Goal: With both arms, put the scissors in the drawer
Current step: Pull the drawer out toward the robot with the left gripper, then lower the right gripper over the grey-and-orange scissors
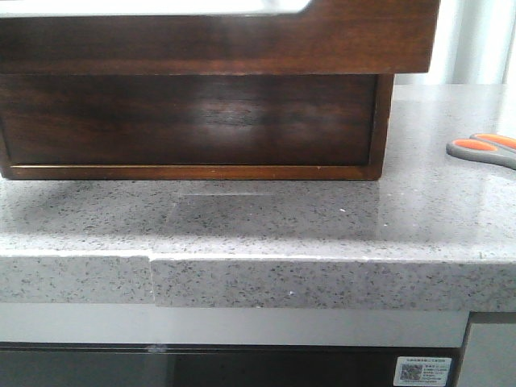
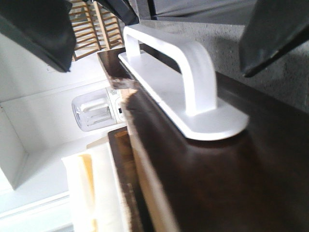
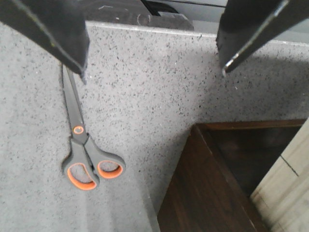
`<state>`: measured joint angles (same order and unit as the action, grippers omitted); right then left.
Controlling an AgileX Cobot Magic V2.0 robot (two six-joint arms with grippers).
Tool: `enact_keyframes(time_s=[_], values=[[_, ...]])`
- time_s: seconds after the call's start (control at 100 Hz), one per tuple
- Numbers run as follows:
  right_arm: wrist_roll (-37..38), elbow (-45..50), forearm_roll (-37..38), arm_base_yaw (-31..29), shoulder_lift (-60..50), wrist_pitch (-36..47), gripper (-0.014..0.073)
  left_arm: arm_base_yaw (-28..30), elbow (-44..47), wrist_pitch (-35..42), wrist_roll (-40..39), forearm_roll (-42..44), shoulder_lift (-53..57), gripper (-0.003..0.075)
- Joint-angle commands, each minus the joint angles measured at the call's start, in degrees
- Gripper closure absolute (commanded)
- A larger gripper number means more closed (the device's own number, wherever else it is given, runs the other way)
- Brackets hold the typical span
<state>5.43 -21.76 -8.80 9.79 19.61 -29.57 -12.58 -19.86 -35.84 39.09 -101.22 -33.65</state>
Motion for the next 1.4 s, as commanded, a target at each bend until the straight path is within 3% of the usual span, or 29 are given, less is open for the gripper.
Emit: enact_keyframes(time_s=[0.0, 0.22, 0.4, 0.54, 0.69, 0.9, 1.16, 1.39], values=[[-0.13, -2.11, 0.2, -0.37, 0.93, 2.65, 0.009, -0.36, -1.55, 0.46, 0.7, 0.65, 3.7, 0.0079], [-0.13, -2.11, 0.2, -0.37, 0.93, 1.62, 0.009, -0.36, -1.55, 3.13, 0.7, 14.99, 15.35, 0.0262], [-0.13, -3.4, 0.2, -0.37, 0.93, 0.3, 0.009, -0.36, -1.65, 2.21, 0.7, 32.89, 23.49, 0.0577], [-0.13, -6.25, 1.34, -0.37, 0.93, -1.64, 0.009, -0.36, -2.03, 1.32, 0.7, 43.02, 25.93, 0.0739], [-0.13, -11.26, 6.08, -0.37, 2.91, -6.73, 0.009, -0.36, -3.28, -0.33, 0.7, 57.19, 25.93, 0.0739], [-0.02, -18.08, 9.81, -0.37, 11.66, -14.35, 0.009, -0.36, -3.51, 0.28, 0.7, 69.25, 25.93, 0.0739], [1.23, -23.73, 11.23, -0.37, 28.17, -11.61, 0.009, -0.36, -3.17, 0.18, 0.7, 71.15, 25.93, 0.0739], [1.23, -30.15, 18.23, -0.56, 44.19, -6.78, 0.009, -0.36, -3.17, 0.18, 0.7, 71.15, 25.93, 0.0739]])
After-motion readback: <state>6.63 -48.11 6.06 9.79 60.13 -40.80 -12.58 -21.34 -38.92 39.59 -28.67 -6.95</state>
